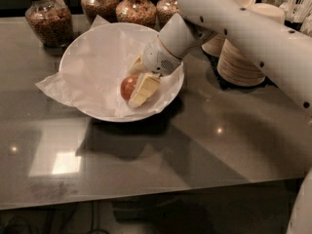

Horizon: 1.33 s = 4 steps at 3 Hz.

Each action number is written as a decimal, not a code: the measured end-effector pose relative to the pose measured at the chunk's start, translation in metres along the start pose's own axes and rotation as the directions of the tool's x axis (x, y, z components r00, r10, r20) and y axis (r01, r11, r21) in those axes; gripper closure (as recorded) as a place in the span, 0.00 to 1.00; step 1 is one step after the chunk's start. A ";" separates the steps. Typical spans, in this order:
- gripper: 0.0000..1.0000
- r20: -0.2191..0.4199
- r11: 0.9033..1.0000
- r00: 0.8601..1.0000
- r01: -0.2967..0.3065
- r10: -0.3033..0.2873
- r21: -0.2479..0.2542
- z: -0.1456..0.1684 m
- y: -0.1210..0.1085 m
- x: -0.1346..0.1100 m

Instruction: Pick apple from white bowl

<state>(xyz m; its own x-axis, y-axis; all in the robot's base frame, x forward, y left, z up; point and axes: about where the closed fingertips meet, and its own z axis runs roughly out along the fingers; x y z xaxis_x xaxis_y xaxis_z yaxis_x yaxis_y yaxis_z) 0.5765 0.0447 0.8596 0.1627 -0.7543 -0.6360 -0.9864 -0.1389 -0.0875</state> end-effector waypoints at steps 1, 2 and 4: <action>0.55 0.000 1.000 1.000 0.000 0.000 -0.001 0.000 0.000 0.000; 0.79 0.000 1.000 1.000 0.000 0.000 -0.001 0.000 0.000 0.000; 1.00 0.045 1.000 0.999 0.019 -0.020 0.012 -0.009 0.003 -0.009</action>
Offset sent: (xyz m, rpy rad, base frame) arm 0.0000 0.0002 -0.0002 -0.0001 0.0003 0.0004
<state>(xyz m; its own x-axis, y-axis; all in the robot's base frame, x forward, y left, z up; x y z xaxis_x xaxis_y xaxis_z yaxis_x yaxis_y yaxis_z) 0.5721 0.0454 0.8725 0.1810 -0.7217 -0.6682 -0.9833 -0.1454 -0.1093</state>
